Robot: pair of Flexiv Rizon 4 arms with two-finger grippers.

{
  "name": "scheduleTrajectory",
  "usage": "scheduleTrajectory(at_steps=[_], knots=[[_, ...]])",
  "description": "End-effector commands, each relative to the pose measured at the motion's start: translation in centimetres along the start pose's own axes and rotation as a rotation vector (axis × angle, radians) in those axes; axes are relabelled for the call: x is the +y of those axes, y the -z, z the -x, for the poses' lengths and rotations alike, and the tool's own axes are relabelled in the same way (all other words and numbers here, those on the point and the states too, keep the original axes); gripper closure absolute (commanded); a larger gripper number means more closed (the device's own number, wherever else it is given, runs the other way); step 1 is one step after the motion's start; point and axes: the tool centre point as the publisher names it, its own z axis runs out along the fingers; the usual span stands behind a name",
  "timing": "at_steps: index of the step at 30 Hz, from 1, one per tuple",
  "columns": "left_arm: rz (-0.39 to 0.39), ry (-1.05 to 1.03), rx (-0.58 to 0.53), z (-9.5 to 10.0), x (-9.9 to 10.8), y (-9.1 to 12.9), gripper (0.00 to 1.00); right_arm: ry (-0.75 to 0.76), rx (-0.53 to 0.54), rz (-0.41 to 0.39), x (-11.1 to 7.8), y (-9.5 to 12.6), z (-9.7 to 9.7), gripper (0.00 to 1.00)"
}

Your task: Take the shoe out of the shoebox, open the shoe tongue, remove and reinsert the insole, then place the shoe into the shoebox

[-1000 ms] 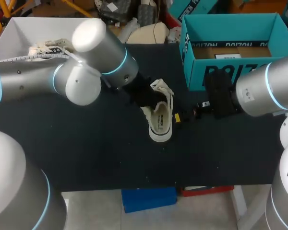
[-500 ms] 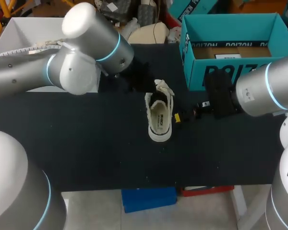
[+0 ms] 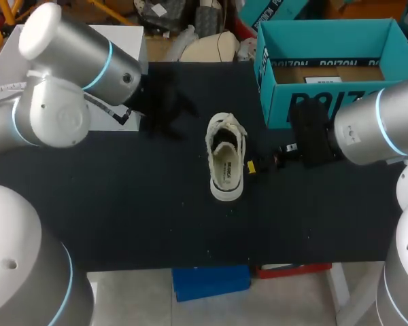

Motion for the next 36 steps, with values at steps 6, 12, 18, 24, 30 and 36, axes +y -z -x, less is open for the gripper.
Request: scheduleTrajectory(at_steps=[6, 12, 18, 24, 30, 36], knots=[[0.003, -0.002, -0.011, -0.7, -0.1, 1.3, 0.0, -0.001, -0.002, -0.001, 0.0, -0.1, -0.1, 0.0], [-0.156, 0.292, 0.155, -2.5, -0.2, 0.9, 0.0, -0.001, -0.002, -0.001, 0.0, -0.1, -0.1, 0.0], [-0.157, 0.393, 0.149, -3.8, 1.3, 3.1, 0.0, -0.001, -0.002, -0.001, 0.0, -0.1, -0.1, 0.0], [-0.091, 0.459, 0.062, -5.4, 4.4, 5.2, 0.0, -0.001, -0.002, -0.001, 0.0, -0.1, -0.1, 0.0], [-0.1, 0.499, 0.013, -6.3, 5.8, 6.5, 0.0, -0.001, -0.002, -0.001, 0.0, -0.1, -0.1, 0.0], [-0.074, 0.49, -0.028, -6.7, 6.6, 6.4, 0.0, -0.001, -0.002, -0.001, 0.0, -0.1, -0.1, 0.0]])
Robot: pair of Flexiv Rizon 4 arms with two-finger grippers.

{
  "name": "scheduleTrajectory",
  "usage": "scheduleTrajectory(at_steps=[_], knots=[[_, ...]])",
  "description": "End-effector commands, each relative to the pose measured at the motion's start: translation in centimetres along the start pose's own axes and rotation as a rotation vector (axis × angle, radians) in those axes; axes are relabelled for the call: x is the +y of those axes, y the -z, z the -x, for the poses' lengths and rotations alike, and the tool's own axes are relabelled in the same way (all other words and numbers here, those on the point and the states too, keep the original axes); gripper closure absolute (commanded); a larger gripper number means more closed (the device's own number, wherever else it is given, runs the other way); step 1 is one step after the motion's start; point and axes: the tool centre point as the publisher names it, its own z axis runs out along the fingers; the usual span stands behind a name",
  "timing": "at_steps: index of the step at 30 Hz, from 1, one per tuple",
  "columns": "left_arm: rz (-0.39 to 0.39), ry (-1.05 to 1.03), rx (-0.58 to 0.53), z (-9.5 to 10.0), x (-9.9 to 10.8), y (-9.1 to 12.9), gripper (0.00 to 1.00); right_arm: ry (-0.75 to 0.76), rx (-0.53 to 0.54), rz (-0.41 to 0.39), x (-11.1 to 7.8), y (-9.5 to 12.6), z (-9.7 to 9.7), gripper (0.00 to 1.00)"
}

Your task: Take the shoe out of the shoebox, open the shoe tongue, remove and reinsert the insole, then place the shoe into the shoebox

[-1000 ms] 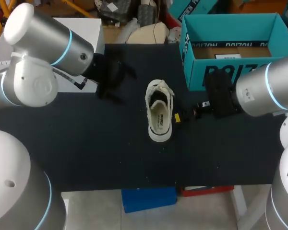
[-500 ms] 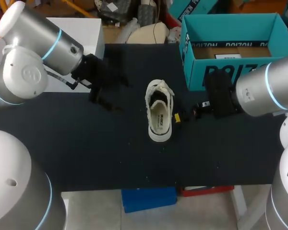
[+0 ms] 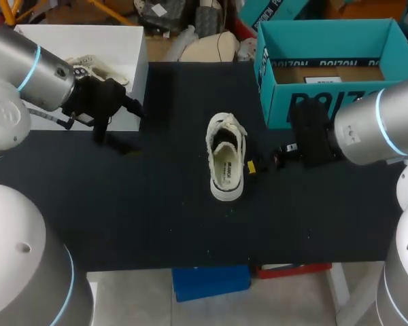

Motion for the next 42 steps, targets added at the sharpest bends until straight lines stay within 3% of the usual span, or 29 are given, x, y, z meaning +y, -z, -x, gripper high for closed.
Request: scheduleTrajectory(at_steps=[1, 7, 11, 19, 34, 42], knots=[[-0.005, -0.004, -0.051, -0.7, 0.3, 0.0, 0.0, -0.001, -0.002, -0.001, 0.0, -0.1, -0.1, 0.0], [-0.005, -0.004, -0.051, -0.7, 0.3, 0.0, 0.0, -0.001, -0.002, -0.001, 0.0, -0.1, -0.1, 0.0], [-0.005, -0.004, -0.051, -0.7, 0.3, 0.0, 0.0, 0.026, -0.124, -0.207, 2.4, 0.8, 0.8, 0.0], [-0.005, -0.004, -0.051, -0.7, 0.3, 0.0, 0.0, -0.032, -0.333, -0.631, 6.2, -2.7, 1.2, 0.0], [-0.005, -0.004, -0.051, -0.7, 0.3, 0.0, 0.0, -0.045, -0.339, -0.627, 6.0, -2.6, 1.3, 0.0], [-0.005, -0.004, -0.051, -0.7, 0.3, 0.0, 0.0, -0.16, -0.391, -0.539, 7.2, -5.5, 2.1, 0.0]])
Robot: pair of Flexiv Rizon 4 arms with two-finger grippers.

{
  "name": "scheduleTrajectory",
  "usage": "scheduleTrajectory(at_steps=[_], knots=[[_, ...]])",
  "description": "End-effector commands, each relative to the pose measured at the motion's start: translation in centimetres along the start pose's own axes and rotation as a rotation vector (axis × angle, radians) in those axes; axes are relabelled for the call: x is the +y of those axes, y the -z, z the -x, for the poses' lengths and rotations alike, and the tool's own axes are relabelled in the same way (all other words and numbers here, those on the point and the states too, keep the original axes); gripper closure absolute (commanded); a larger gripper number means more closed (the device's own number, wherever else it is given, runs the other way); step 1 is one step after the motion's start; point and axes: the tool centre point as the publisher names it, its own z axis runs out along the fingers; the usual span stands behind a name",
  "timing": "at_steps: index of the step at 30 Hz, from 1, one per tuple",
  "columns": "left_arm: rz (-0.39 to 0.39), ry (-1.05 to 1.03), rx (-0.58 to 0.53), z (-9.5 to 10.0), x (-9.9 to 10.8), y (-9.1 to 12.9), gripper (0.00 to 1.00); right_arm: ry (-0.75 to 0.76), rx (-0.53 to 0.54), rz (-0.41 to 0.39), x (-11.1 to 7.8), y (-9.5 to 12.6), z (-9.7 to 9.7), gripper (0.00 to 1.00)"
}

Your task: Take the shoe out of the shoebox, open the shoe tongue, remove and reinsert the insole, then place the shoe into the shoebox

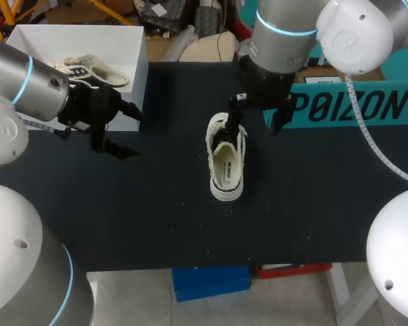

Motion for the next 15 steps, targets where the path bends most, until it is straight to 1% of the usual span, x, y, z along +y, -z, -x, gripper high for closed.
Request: scheduleTrajectory(at_steps=[1, 4, 10, 12, 13, 14, 15], knots=[[0.0, -0.001, -0.004, -0.1, 0.0, -0.1, 0.0, -0.071, -0.041, -0.014, 1.7, -1.9, -0.6, 0.0], [0.0, -0.001, -0.004, -0.1, 0.0, -0.1, 0.0, -0.104, -0.037, 0.007, 2.3, -2.8, -0.6, 0.0], [0.0, -0.001, -0.004, -0.1, 0.0, -0.1, 0.0, -0.165, -0.098, -0.021, 2.8, -3.9, -0.3, 0.0], [0.0, -0.001, -0.004, -0.1, 0.0, -0.1, 0.0, -0.18, -0.114, -0.031, 3.0, -4.4, -0.1, 0.07], [0.0, -0.001, -0.004, -0.1, 0.0, -0.1, 0.0, -0.188, -0.119, -0.032, 3.1, -4.6, 0.0, 0.13], [0.0, -0.001, -0.004, -0.1, 0.0, -0.1, 0.0, -0.192, -0.123, -0.034, 3.2, -4.9, 0.1, 0.27], [0.0, -0.001, -0.004, -0.1, 0.0, -0.1, 0.0, -0.191, -0.114, -0.03, 3.4, -5.2, 0.2, 0.38]])
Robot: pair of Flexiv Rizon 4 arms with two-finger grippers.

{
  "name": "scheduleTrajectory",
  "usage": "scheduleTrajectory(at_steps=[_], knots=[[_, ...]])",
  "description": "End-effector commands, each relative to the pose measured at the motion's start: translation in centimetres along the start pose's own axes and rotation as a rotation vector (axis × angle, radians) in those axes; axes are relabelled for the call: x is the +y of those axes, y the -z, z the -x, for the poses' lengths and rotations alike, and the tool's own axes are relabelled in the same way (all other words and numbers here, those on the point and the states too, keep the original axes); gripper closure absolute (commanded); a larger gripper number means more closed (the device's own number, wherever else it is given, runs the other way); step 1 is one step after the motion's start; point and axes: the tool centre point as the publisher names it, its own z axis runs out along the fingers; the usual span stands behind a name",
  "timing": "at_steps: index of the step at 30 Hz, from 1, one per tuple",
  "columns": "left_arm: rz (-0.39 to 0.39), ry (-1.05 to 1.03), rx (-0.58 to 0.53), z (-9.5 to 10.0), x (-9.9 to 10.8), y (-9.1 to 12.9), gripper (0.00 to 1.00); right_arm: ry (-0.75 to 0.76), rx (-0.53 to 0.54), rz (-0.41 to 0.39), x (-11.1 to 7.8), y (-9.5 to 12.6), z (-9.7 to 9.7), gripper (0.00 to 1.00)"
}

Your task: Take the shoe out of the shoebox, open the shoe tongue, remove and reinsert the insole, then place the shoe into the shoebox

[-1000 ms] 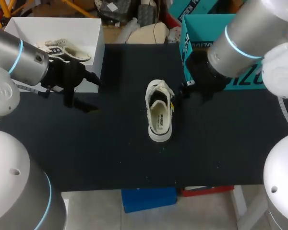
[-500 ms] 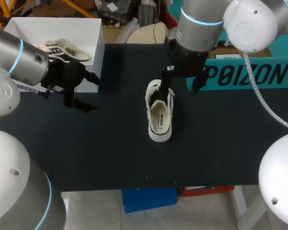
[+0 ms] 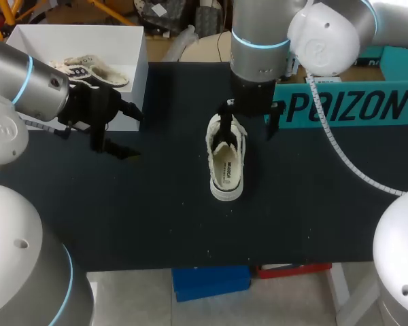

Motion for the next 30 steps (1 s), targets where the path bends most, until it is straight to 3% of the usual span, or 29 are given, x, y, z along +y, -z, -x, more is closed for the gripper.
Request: scheduleTrajectory(at_steps=[1, 2, 5, 8, 11, 14, 16, 26, 30], knots=[[0.0, -0.001, -0.004, -0.1, 0.0, -0.1, 0.0, -0.003, -0.011, -0.005, 1.1, -1.2, -0.7, 0.4], [0.0, -0.001, -0.004, -0.1, 0.0, -0.1, 0.0, -0.006, -0.018, -0.006, 1.3, -1.4, -0.6, 0.36], [0.0, -0.001, -0.004, -0.1, 0.0, -0.1, 0.0, -0.015, -0.023, -0.012, 2.0, -2.0, -0.3, 0.47], [0.0, -0.001, -0.004, -0.1, 0.0, -0.1, 0.0, -0.03, -0.028, -0.022, 2.4, -2.8, 0.0, 0.5], [0.0, -0.001, -0.004, -0.1, 0.0, -0.1, 0.0, -0.036, -0.019, -0.019, 3.0, -3.6, 0.1, 0.24], [0.0, -0.001, -0.004, -0.1, 0.0, -0.1, 0.0, -0.051, -0.014, -0.007, 3.7, -4.4, 0.4, 0.24], [0.0, -0.001, -0.004, -0.1, 0.0, -0.1, 0.0, -0.056, -0.016, -0.003, 4.2, -4.9, 0.7, 0.31], [0.0, -0.001, -0.004, -0.1, 0.0, -0.1, 0.0, -0.064, -0.021, 0.027, 5.8, -7.1, 1.3, 0.31], [0.0, -0.001, -0.004, -0.1, 0.0, -0.1, 0.0, -0.066, -0.016, 0.028, 6.2, -8.2, 1.0, 0.4]])
